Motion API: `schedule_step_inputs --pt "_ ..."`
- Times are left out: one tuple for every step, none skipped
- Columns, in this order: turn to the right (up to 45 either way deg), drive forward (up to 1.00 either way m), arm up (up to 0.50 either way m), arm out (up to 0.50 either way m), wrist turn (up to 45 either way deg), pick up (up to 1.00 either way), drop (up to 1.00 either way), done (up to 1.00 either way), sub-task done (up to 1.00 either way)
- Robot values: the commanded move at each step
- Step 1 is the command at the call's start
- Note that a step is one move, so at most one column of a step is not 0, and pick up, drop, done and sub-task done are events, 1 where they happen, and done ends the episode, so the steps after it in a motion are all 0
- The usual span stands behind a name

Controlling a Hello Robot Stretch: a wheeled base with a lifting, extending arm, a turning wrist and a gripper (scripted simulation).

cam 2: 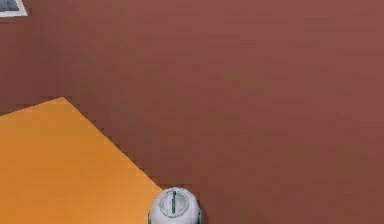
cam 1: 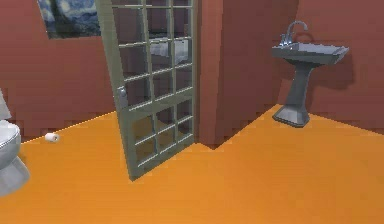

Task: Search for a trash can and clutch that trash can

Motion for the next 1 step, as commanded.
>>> schedule_step_inputs --pt "0.0 0.00 0.20 0.00 0.0 0.00 0.00 0.00 0.00"
